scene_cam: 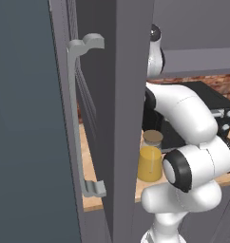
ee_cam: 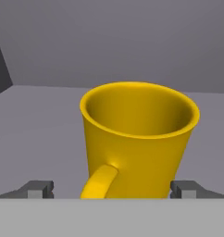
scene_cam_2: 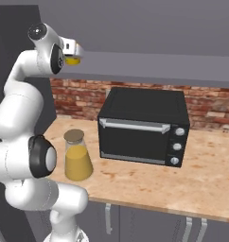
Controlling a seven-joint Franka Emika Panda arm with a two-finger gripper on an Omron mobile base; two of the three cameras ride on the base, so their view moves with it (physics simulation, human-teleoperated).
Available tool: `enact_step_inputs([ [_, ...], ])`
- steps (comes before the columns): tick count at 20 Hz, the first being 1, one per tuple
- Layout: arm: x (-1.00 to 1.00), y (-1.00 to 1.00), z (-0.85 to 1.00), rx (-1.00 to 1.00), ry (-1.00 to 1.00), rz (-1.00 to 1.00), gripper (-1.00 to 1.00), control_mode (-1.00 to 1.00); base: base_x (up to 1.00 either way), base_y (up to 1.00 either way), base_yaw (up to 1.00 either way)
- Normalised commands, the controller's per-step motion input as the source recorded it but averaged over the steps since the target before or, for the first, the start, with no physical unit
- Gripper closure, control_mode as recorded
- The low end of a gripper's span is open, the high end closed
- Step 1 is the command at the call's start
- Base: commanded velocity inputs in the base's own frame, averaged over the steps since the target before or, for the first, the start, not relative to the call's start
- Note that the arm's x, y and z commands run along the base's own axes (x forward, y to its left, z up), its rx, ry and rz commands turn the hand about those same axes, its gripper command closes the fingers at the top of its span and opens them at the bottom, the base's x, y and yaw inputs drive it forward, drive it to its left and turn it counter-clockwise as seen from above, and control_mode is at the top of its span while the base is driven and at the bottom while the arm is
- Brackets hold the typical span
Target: There is a tray on the dining counter. Grab the cup, mug, and pitcher and place them on the tray. The pitcher may be placed next to the tray if it cannot fit the tray.
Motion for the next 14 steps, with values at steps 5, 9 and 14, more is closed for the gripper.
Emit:
enact_step_inputs([
  [5, 0.19, 0.00, 0.00, 0.00, 0.00, 0.00, -1.00, -1.00, 0.00, 0.00, 0.00],
  [9, 0.05, 0.00, 0.00, 0.00, 0.00, 0.01, 1.00, -1.00, 0.00, 0.00, 0.00],
  [14, 0.01, 0.00, 0.00, 0.00, 0.00, 0.01, 1.00, -1.00, 0.00, 0.00, 0.00],
])
